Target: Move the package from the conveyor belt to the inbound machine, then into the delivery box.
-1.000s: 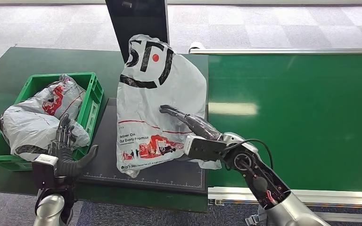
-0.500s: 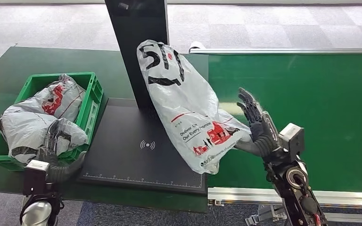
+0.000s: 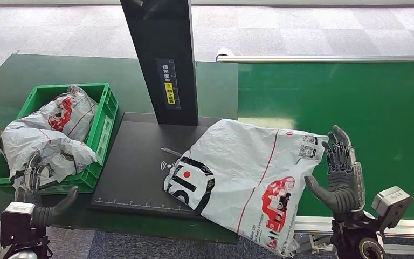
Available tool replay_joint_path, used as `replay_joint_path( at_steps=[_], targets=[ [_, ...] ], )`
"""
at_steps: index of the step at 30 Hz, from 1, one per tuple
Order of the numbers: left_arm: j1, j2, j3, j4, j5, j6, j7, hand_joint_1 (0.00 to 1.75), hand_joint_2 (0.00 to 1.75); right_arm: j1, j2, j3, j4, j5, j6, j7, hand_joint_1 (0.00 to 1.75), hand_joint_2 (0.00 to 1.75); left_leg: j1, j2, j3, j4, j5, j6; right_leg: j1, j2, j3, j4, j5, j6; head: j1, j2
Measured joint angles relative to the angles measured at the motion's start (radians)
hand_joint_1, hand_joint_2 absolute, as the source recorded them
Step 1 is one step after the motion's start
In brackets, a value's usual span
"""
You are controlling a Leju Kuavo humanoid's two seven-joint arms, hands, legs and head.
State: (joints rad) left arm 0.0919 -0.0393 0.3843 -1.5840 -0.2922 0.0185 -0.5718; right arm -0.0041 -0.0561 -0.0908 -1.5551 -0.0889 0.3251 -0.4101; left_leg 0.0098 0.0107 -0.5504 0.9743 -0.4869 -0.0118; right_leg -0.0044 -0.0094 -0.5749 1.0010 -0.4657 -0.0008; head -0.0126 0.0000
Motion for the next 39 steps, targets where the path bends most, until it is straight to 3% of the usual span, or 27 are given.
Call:
replay_joint_path(
  at_steps=[16, 39],
  targets=[
    [0.000, -0.022, -0.028, -0.004, -0.037, -0.062, -0.014, 0.00, 1.75, 0.082, 0.067, -0.190, -0.111, -0.039, 0.003, -0.016, 0.00, 1.75, 0.000, 0.000, 0.001, 0.000, 0.000, 0.000, 0.000, 0.000, 0.000, 0.000, 0.000, 0.000, 0.000, 0.000],
    [0.007, -0.040, -0.274, 0.014, -0.237, -0.069, 0.003, 0.00, 1.75, 0.063, 0.084, -0.185, -0.094, 0.014, 0.043, -0.015, 0.00, 1.75, 0.000, 0.000, 0.000, 0.000, 0.000, 0.000, 0.000, 0.000, 0.001, 0.000, 0.000, 0.000, 0.000, 0.000]
  ],
)
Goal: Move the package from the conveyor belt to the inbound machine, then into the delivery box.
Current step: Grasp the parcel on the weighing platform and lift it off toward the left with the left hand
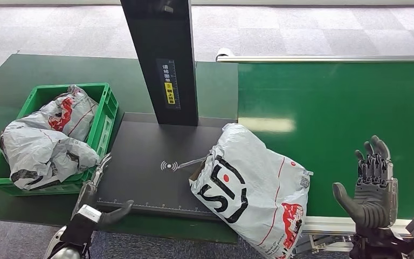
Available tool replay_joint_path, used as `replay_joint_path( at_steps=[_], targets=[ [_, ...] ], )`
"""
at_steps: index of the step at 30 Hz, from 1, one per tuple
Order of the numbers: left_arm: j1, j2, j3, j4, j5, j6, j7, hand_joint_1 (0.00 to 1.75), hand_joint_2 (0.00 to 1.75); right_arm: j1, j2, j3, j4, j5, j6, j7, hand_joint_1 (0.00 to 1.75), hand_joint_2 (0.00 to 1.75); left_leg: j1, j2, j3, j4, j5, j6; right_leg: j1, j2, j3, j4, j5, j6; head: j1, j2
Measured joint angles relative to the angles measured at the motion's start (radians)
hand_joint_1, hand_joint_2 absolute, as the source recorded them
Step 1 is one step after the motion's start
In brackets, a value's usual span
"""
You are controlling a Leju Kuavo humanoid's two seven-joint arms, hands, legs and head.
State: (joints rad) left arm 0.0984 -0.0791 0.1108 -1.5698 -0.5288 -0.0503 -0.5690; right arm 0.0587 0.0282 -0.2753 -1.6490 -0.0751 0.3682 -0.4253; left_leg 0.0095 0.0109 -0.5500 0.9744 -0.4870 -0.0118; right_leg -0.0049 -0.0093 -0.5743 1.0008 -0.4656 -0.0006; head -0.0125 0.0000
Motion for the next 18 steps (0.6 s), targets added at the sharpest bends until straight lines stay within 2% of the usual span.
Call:
replay_joint_path(
  at_steps=[3, 8, 11, 15, 18],
  targets=[
    [0.001, -0.001, -0.022, 0.004, -0.055, 0.030, 0.003, 0.00, 1.75, -0.003, 0.000, 0.001, 0.007, 0.000, 0.002, 0.000, 0.00, 1.75, 0.000, 0.000, 0.000, 0.000, 0.000, 0.000, 0.000, 0.000, 0.000, 0.000, 0.000, 0.000, 0.000, 0.000],
    [-0.004, 0.003, -0.122, 0.017, -0.301, 0.220, 0.050, 0.00, 1.75, -0.033, -0.006, 0.010, 0.031, -0.002, 0.006, 0.001, 0.00, 1.75, 0.000, 0.000, 0.000, 0.000, 0.000, 0.000, 0.000, 0.000, 0.000, 0.000, 0.000, 0.000, 0.000, 0.000],
    [-0.012, 0.010, -0.193, 0.024, -0.387, 0.281, 0.078, 0.00, 1.75, -0.064, -0.016, 0.019, 0.053, -0.004, 0.004, 0.002, 0.00, 1.75, 0.000, 0.000, 0.000, 0.000, 0.000, 0.000, 0.000, 0.000, 0.000, 0.000, 0.000, 0.000, 0.000, 0.000],
    [-0.018, 0.025, -0.288, 0.056, -0.454, 0.364, 0.088, 0.00, 1.75, -0.086, -0.021, 0.033, 0.078, -0.005, 0.003, 0.002, 0.00, 1.75, 0.000, 0.000, 0.000, 0.000, 0.000, 0.000, 0.000, 0.000, 0.000, 0.000, 0.000, 0.000, 0.000, 0.000],
    [-0.023, 0.033, -0.342, 0.077, -0.459, 0.392, 0.091, 0.00, 1.75, -0.090, -0.021, 0.041, 0.087, -0.005, 0.000, 0.002, 0.00, 1.75, 0.000, -0.001, 0.000, 0.000, 0.000, 0.000, 0.000, 0.000, 0.000, 0.000, 0.000, 0.000, 0.000, 0.000]
  ],
)
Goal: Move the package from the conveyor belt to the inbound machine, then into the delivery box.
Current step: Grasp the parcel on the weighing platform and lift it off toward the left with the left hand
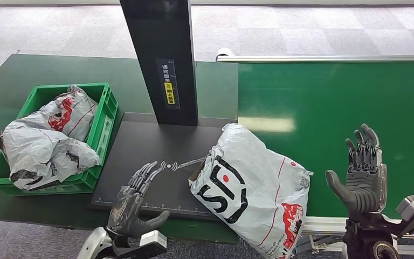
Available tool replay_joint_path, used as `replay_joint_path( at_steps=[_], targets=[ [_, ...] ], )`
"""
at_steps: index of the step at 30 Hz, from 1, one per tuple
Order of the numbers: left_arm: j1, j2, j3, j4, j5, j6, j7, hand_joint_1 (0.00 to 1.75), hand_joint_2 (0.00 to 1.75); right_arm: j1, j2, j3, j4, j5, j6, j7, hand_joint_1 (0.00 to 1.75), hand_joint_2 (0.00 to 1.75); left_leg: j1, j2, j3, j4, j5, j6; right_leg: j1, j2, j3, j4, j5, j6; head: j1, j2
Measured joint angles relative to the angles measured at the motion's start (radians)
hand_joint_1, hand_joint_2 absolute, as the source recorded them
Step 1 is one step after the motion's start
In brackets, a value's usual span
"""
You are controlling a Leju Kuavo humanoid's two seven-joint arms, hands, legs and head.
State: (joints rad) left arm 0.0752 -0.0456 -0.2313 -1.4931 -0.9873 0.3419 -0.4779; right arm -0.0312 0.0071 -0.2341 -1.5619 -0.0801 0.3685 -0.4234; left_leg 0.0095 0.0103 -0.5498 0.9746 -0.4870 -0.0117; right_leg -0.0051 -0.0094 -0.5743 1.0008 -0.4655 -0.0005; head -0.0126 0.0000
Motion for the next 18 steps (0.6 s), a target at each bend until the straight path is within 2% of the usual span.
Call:
replay_joint_path(
  at_steps=[8, 18],
  targets=[
    [-0.017, 0.017, -0.062, 0.027, 0.000, 0.018, -0.002, 0.00, 1.75, -0.001, -0.002, 0.008, 0.012, -0.003, -0.005, 0.000, 0.00, 1.75, 0.000, 0.000, 0.000, 0.000, 0.000, 0.000, 0.000, 0.000, 0.000, 0.000, 0.000, 0.000, 0.000, 0.000],
    [-0.106, 0.012, -0.177, 0.066, 0.034, 0.035, -0.026, 0.00, 1.75, 0.005, 0.000, 0.008, 0.010, -0.016, -0.018, 0.001, 0.00, 1.75, 0.000, 0.000, 0.000, 0.000, 0.000, 0.000, 0.000, 0.000, 0.000, 0.000, 0.000, 0.000, 0.000, 0.000]
  ],
)
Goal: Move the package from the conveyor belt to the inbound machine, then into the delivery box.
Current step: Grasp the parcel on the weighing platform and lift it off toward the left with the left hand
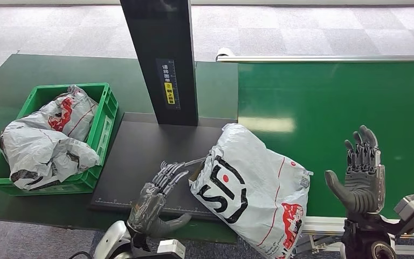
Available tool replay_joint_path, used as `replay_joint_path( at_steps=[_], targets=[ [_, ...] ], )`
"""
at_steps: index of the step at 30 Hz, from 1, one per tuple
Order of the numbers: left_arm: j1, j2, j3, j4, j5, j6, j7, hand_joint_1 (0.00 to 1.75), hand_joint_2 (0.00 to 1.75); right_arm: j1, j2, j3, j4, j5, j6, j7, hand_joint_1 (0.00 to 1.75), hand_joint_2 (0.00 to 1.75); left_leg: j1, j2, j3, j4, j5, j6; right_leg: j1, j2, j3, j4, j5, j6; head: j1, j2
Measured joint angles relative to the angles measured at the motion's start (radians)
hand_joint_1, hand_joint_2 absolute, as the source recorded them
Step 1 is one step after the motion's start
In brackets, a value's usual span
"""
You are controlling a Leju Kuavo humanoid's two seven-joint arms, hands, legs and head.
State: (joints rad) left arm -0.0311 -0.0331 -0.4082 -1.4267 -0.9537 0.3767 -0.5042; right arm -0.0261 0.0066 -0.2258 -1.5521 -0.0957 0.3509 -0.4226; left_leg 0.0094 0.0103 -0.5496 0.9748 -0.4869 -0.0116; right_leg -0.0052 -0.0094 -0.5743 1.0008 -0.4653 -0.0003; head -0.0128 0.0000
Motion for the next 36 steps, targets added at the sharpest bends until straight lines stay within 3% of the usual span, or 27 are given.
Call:
replay_joint_path(
  at_steps=[12, 27, 36],
  targets=[
    [-0.101, -0.019, -0.091, 0.103, 0.024, 0.045, -0.009, 0.00, 1.75, 0.022, 0.014, 0.007, -0.010, 0.020, -0.016, 0.006, 0.00, 1.75, 0.000, 0.001, 0.000, 0.000, 0.000, 0.000, 0.000, 0.000, 0.000, 0.000, 0.000, 0.000, 0.000, 0.000],
    [-0.212, -0.058, -0.170, 0.261, 0.068, 0.008, -0.008, 0.00, 1.75, 0.025, 0.014, 0.009, -0.021, -0.003, -0.036, 0.013, 0.00, 1.75, 0.000, 0.000, 0.000, 0.000, 0.000, 0.000, 0.000, 0.000, 0.000, 0.000, 0.000, 0.000, 0.000, 0.000],
    [-0.240, -0.060, -0.202, 0.344, 0.077, 0.023, -0.016, 0.00, 1.75, 0.035, 0.016, 0.009, -0.042, -0.004, -0.036, 0.016, 0.00, 1.75, 0.000, 0.000, 0.000, 0.000, 0.000, 0.000, 0.000, 0.000, 0.000, 0.000, 0.000, 0.000, 0.000, 0.000]
  ],
)
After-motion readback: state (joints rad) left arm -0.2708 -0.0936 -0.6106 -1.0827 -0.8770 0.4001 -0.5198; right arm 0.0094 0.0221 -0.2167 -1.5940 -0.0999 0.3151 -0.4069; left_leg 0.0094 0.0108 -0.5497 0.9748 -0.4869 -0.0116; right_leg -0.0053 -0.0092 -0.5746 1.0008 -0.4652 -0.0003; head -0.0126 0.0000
